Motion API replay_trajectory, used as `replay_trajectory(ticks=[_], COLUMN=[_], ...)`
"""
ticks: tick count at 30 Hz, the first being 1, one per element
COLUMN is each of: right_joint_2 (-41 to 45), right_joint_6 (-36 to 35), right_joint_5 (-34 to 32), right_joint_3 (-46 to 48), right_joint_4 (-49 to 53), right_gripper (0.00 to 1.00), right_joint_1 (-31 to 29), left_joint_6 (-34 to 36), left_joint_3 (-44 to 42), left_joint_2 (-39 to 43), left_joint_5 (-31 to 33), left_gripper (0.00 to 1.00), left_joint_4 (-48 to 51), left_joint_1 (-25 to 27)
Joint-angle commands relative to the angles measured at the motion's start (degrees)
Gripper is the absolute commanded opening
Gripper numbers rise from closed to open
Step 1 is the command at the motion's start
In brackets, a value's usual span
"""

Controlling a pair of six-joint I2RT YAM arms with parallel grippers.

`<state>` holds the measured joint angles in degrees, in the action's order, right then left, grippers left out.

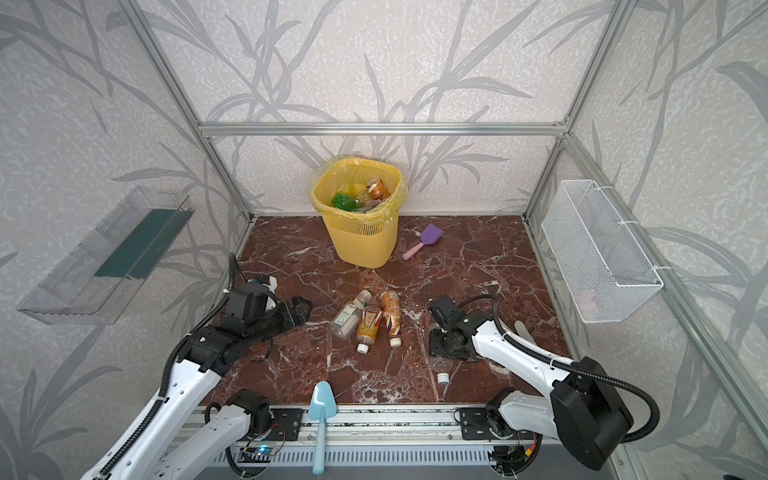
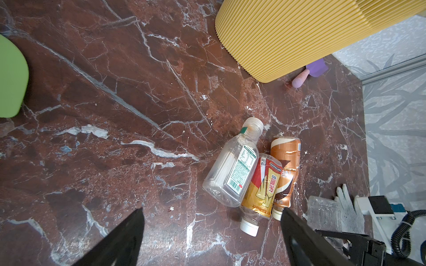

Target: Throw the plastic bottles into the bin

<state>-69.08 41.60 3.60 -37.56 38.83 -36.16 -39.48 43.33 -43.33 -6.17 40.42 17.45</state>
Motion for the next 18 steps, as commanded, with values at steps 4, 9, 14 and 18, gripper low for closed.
replay_trajectory(ticks=[4,9,14,18], right_joint_2=[3.14,4.25,-8.75,-31.04], right_joint_6=[2.4,2.24,-1.07,-3.24], right_joint_5=[-0.29,-1.67,1.48,0.64], right_joint_3=[-1.35,-10.46,-45.26,-90.62], right_joint_4=[-0.62,-4.25,-5.36,3.66], right_gripper=[0.61,0.61,0.67,0.76], right_joint_1=[-0.21,0.88,3.78,3.74], left_joint_6=[-0.52,-0.94,-1.29,-1.78], left_joint_3=[-0.3,-0.05,2.6,7.43], left_joint_2=[0.0,-0.17,-0.26,-0.63], left_joint_5=[-0.52,-0.92,-0.87,-0.81], left_gripper=[0.92,0.92,0.92,0.92], left_joint_4=[-0.07,-0.41,0.13,1.68], left_joint_1=[-0.22,-0.23,-0.21,-0.29])
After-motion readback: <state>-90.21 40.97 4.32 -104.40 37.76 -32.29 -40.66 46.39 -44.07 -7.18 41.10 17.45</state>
